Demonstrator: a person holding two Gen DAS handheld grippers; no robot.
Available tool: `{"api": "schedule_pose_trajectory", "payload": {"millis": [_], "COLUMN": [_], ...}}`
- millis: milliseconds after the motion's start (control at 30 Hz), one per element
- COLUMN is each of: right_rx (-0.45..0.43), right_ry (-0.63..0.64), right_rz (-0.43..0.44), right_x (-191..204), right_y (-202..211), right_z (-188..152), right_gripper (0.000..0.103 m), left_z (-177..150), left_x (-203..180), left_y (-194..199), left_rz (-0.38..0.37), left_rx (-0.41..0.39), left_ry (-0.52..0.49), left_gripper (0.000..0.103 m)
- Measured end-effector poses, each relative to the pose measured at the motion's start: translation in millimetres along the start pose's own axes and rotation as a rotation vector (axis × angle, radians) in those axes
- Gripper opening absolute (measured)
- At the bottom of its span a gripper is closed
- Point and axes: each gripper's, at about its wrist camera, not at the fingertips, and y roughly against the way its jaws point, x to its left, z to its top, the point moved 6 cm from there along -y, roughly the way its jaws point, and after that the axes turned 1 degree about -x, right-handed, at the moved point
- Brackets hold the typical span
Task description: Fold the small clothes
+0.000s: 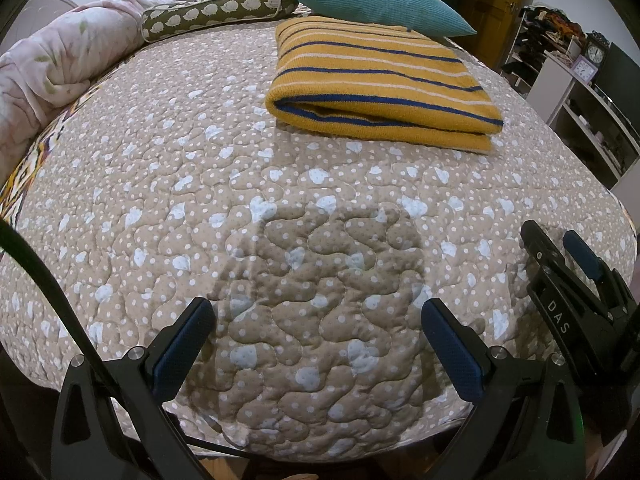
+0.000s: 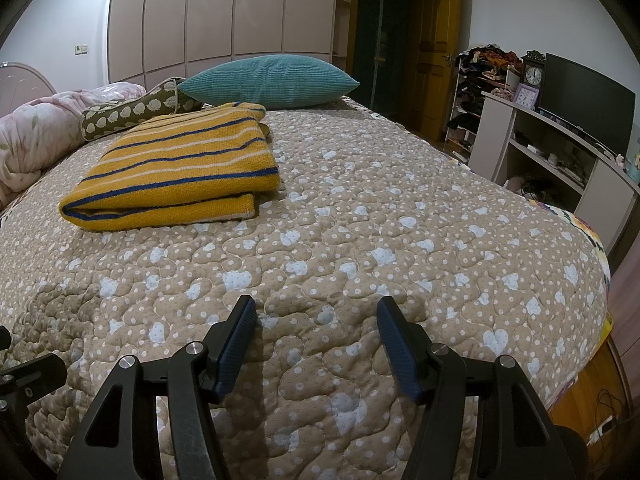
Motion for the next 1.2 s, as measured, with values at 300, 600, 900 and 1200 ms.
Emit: {"api": "schedule_pose_trajectory", "payload": {"millis": [300,600,900,1200], "right_rx": [0.0,0.0,0.0,-0.012], "right_ry": [-0.001,0.0,0.0,0.002], "right_rz": [-0.001,-0.002,-0.005,0.012], "right_x": [1,1,1,-1], "right_y": [1,1,2,3], "right_z": [0,-1,-1,17], "right_gripper": [0.068,0.068,0.069,0.069], "left_z": [0,0,0,16], "left_x": [0,0,0,21], "left_y": [0,0,-1,1], "left_rz": [0.0,0.0,-0.003,-0.026], "left_rx": [0.0,0.0,0.0,-0.017], "left_ry": [0.0,0.0,0.003,0.051], "left_gripper": [0.103,0.103,0.103,0.103]}}
